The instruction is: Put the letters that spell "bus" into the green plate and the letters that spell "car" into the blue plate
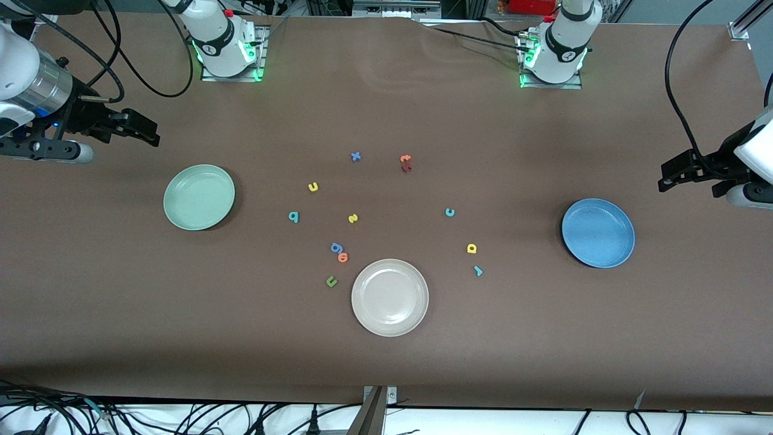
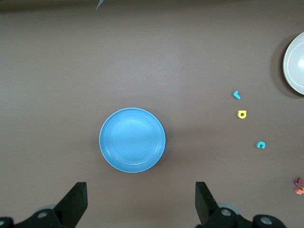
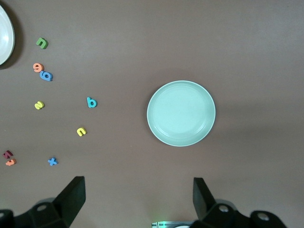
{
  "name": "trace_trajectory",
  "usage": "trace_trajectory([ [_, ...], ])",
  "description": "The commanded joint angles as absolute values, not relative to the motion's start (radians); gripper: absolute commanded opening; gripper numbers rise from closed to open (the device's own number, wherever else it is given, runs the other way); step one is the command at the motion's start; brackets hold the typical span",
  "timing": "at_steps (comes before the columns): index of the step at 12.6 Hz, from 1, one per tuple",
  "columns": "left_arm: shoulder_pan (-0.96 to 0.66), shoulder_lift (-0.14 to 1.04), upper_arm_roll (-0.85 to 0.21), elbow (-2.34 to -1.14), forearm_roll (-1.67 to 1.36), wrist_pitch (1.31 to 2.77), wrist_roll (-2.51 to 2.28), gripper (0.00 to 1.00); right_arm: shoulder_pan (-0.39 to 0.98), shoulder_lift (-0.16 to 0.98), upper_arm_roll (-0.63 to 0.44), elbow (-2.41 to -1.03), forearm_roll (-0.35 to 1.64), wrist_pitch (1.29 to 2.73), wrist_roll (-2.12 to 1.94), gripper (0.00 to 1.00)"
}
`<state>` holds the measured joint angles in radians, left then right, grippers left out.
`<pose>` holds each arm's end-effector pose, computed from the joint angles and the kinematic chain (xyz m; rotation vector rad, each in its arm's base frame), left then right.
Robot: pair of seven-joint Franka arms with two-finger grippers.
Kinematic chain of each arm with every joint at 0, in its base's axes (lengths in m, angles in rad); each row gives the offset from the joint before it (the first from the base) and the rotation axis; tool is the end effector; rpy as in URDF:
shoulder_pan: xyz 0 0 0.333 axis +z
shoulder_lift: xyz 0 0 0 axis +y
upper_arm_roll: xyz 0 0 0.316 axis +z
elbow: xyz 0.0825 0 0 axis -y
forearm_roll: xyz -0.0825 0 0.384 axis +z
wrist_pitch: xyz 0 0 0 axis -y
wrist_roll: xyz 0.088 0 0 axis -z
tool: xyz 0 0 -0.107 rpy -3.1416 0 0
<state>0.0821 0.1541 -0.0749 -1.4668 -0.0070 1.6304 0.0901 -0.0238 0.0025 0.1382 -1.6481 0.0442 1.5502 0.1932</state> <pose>0.6065 0.0071 0.5898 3.1210 -0.1274 0.0169 0.5453 0.0674 0.5853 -3.1061 0.1245 0.1649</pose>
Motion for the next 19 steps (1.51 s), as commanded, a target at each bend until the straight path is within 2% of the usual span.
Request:
trace_trajectory([
  [1, 0.067, 0.155, -0.064, -1.448, 0.018, 1.611, 0.081, 1.00, -0.025, -0.002, 0.138, -1.637, 0.063, 1.511, 0.183, 1.00],
  [4, 0.067, 0.155, -0.064, -1.447, 0.018, 1.611, 0.081, 1.00, -0.017, 0.000, 0.141, -1.637, 0.058, 1.493, 0.195, 1.00],
  [7, 0.067, 0.155, -0.066, -1.447, 0.018, 1.611, 0.081, 1.00, 0.070, 0.005, 0.143, -1.661, 0.048, 1.471, 0.196, 1.00],
  [12, 0.067, 0.156, -0.066, -1.447, 0.018, 1.611, 0.081, 1.00, 0.175, 0.110, 0.146, -1.677, -0.040, 1.534, 0.261, 1.00],
  [19, 0.067, 0.155, -0.069, -1.447, 0.018, 1.611, 0.081, 1.00, 0.202, 0.287, 0.149, -1.882, -0.040, 2.024, 0.446, 1.00],
])
